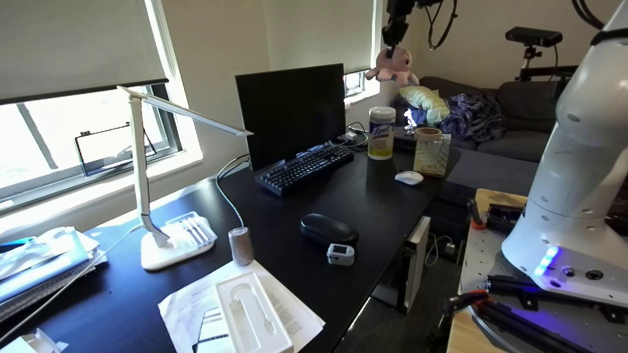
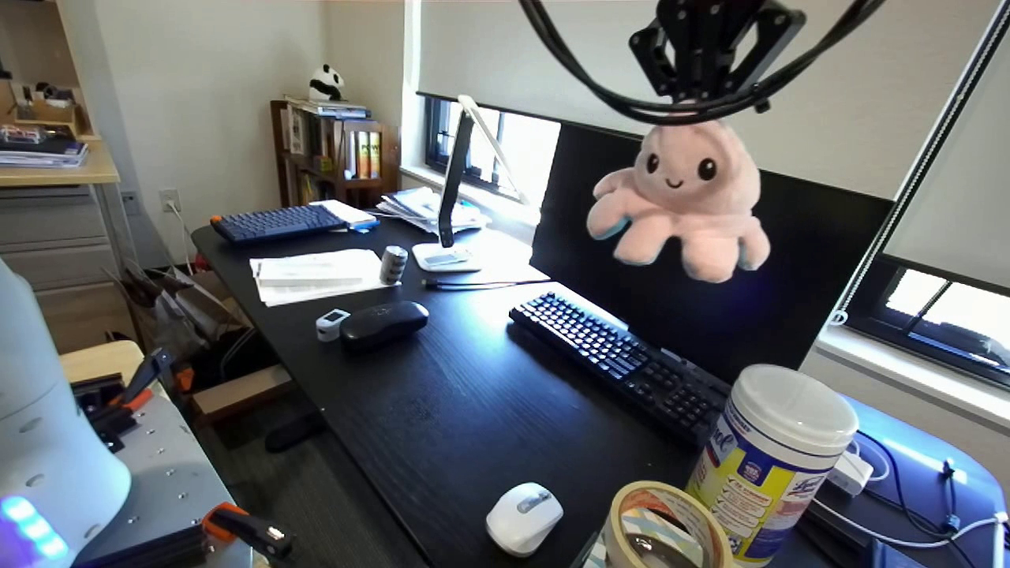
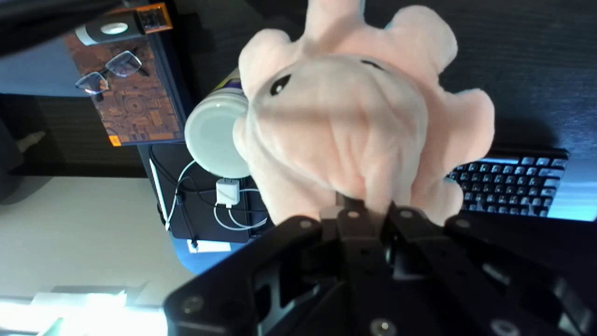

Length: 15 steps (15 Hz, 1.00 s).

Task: Place the pink octopus plush toy on top of the white container on the right, move the white computer mouse to the left

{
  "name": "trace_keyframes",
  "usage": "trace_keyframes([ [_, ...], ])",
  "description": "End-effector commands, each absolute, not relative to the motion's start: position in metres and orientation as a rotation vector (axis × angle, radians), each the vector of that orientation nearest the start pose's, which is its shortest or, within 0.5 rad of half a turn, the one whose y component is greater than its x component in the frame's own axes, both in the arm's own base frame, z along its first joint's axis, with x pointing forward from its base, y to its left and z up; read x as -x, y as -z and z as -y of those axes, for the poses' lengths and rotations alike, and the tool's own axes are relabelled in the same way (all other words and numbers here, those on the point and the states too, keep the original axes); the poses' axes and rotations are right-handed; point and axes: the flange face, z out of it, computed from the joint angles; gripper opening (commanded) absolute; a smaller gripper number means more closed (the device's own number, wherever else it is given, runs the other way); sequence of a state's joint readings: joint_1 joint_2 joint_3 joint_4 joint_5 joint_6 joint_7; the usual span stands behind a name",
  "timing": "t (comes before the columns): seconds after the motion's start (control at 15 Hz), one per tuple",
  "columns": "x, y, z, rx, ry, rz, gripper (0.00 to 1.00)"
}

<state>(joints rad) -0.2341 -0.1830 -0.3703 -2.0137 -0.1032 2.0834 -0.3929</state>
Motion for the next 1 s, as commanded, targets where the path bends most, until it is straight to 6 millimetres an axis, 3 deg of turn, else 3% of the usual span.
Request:
trace_keyframes([
  [0.0, -0.452, -0.562, 0.364, 3.235, 0.391, -0.237, 0.02],
  [0.27, -0.468, -0.55, 0.416, 3.206, 0.333, -0.359, 0.02],
  [0.47, -0.481, -0.526, 0.447, 3.222, 0.231, -0.455, 0.02],
  [0.73, -0.507, -0.498, 0.464, 3.232, 0.153, -0.463, 0.02],
  [0.93, -0.528, -0.484, 0.465, 3.228, 0.142, -0.435, 0.02],
])
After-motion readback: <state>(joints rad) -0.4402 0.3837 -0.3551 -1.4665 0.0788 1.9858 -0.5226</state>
